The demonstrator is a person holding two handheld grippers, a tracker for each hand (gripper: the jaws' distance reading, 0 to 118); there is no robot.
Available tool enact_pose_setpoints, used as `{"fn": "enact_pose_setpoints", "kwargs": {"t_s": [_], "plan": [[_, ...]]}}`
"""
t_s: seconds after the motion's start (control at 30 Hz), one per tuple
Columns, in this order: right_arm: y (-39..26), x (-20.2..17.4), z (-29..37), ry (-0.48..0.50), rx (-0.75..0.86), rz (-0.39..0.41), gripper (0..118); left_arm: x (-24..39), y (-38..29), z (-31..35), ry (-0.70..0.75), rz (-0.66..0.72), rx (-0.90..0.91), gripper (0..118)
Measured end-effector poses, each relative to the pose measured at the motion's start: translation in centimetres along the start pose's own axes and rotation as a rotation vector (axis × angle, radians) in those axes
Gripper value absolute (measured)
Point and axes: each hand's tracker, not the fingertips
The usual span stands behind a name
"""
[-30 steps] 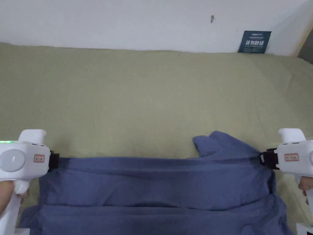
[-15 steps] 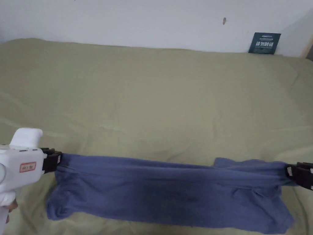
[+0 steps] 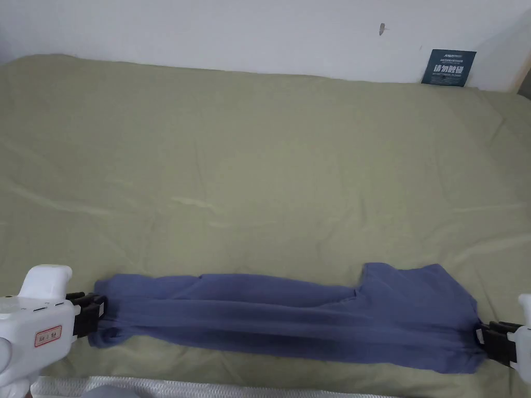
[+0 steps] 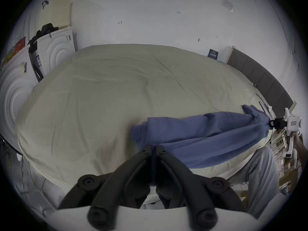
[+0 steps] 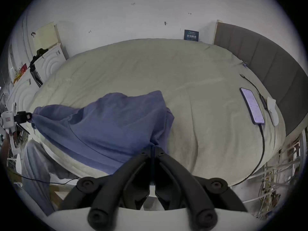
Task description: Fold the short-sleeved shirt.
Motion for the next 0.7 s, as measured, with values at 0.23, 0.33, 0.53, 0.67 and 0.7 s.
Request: {"fn": "enact_pose_setpoints", "kwargs": {"t_s": [0.23, 0.33, 0.53, 0.67, 0.7], "plan": [[0.5, -1.3, -0.7, -0.116, -0.030, -0.016, 115, 0.9, 0.5, 0.1, 0.037, 0.004, -0.023, 118], [2.7, -2.5, 0.6, -0.083, 0.061, -0.020, 111, 1.8, 2.0, 1.5, 0.054, 0.010, 0.024, 114], [4.9, -9.2, 3.7, -0.041, 0.299, -0.010, 51, 4.3, 4.3, 3.8, 0.079, 0.005, 0.173, 51], [4.6, -14.4, 4.7, -0.084, 0.515, 0.003, 1, 6.1, 4.6, 5.1, 0.076, 0.028, 0.274, 0], [4.7, -15.4, 4.8, -0.082, 0.532, 0.001, 1, 6.4, 4.7, 5.4, 0.065, 0.025, 0.290, 0]]}}
